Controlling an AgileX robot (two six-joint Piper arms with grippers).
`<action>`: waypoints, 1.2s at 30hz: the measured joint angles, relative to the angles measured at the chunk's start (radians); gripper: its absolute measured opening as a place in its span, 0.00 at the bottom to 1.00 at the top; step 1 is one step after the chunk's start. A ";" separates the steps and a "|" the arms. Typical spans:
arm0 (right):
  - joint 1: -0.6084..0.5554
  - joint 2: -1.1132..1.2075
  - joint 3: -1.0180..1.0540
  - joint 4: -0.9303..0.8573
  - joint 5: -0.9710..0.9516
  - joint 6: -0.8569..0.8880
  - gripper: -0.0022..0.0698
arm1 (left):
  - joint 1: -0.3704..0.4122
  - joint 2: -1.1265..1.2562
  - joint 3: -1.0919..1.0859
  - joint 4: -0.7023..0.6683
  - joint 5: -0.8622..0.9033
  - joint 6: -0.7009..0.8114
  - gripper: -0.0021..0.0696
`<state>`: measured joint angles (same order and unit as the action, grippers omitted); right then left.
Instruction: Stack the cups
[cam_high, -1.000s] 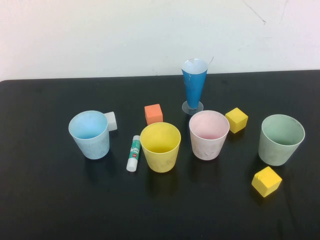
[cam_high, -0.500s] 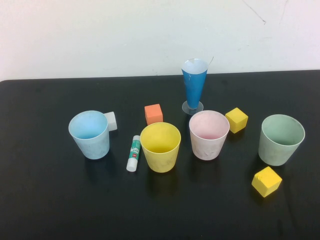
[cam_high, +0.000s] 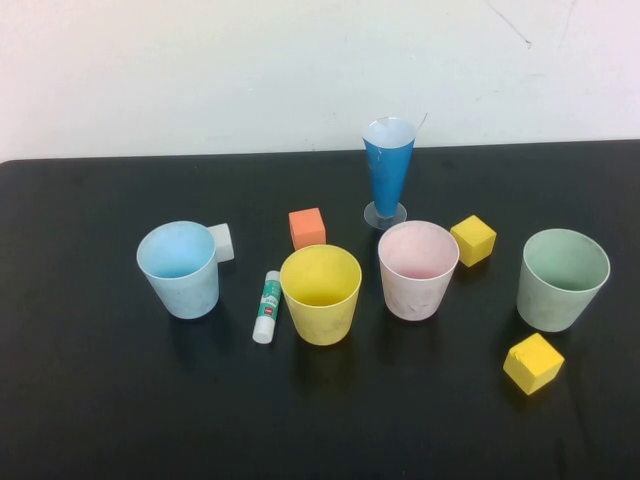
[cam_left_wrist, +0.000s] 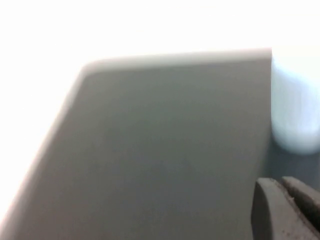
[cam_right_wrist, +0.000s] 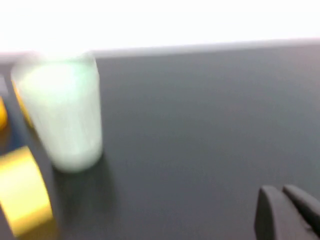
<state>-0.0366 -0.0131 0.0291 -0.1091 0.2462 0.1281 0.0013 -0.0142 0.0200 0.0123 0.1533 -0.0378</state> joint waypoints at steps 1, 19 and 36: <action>0.000 0.000 0.000 0.000 -0.058 0.000 0.03 | 0.000 0.000 0.000 0.012 -0.078 0.003 0.03; 0.000 0.000 0.000 0.109 -0.491 -0.102 0.03 | 0.000 0.000 0.000 0.085 -1.151 -0.103 0.03; 0.000 0.000 -0.066 0.164 -0.509 -0.182 0.03 | 0.000 0.006 -0.224 -0.256 -0.324 0.045 0.03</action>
<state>-0.0366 -0.0131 -0.0370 0.0551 -0.2632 -0.0537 0.0013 -0.0078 -0.2035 -0.2441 -0.1707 0.0071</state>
